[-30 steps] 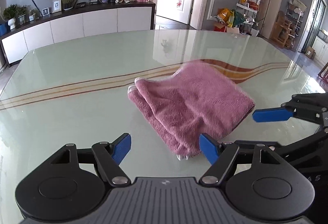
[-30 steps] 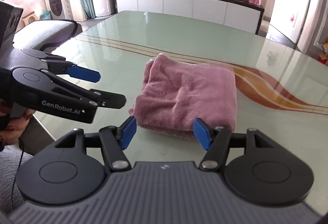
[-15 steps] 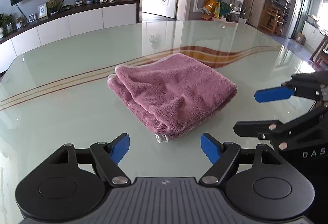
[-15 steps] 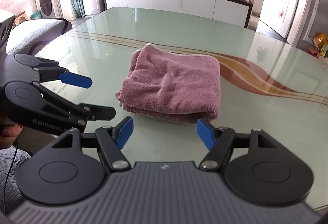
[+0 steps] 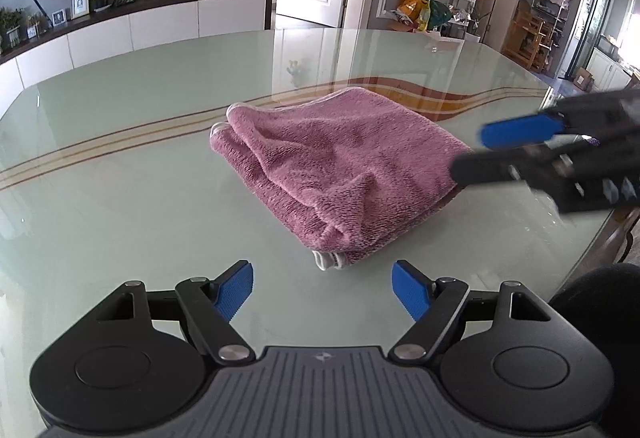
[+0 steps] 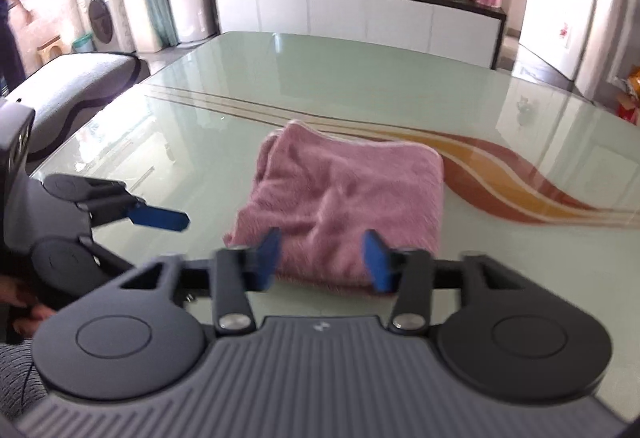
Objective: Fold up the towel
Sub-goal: 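Grasp the folded towel's edge with the right gripper while the left gripper lifts a corner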
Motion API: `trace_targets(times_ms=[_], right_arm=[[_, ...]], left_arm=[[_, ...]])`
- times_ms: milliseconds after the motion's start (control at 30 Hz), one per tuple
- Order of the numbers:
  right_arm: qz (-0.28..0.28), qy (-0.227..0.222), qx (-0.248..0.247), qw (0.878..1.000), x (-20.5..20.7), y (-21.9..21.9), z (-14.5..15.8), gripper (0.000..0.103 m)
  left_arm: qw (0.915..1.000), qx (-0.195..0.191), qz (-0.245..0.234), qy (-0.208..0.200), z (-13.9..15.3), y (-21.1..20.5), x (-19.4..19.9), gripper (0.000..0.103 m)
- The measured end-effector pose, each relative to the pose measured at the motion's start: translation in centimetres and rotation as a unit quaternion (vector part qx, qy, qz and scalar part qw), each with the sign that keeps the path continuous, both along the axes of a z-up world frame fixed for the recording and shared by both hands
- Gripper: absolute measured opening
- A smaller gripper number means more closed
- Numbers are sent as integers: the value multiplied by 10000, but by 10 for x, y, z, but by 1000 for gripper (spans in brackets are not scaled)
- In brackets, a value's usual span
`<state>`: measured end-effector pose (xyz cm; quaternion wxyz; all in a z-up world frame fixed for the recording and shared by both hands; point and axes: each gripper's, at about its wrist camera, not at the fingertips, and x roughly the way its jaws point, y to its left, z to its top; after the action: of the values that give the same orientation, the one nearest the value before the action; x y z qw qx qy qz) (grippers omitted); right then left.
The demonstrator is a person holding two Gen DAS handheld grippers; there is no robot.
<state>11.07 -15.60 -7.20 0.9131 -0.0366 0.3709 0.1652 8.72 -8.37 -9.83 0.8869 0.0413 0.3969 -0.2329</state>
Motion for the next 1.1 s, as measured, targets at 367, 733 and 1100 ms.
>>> trace_targets(times_ms=[367, 733, 1100], right_arm=[[134, 176, -221, 9995, 77, 58, -24, 40], [275, 443, -603, 9968, 94, 75, -52, 37], [311, 811, -384, 9955, 101, 59, -45, 12]], left_arm=[[9993, -302, 19, 203, -6, 0, 13, 80], [9981, -452, -6, 409, -14, 0, 29, 80], [9969, -398, -120, 663, -13, -7, 45, 79]])
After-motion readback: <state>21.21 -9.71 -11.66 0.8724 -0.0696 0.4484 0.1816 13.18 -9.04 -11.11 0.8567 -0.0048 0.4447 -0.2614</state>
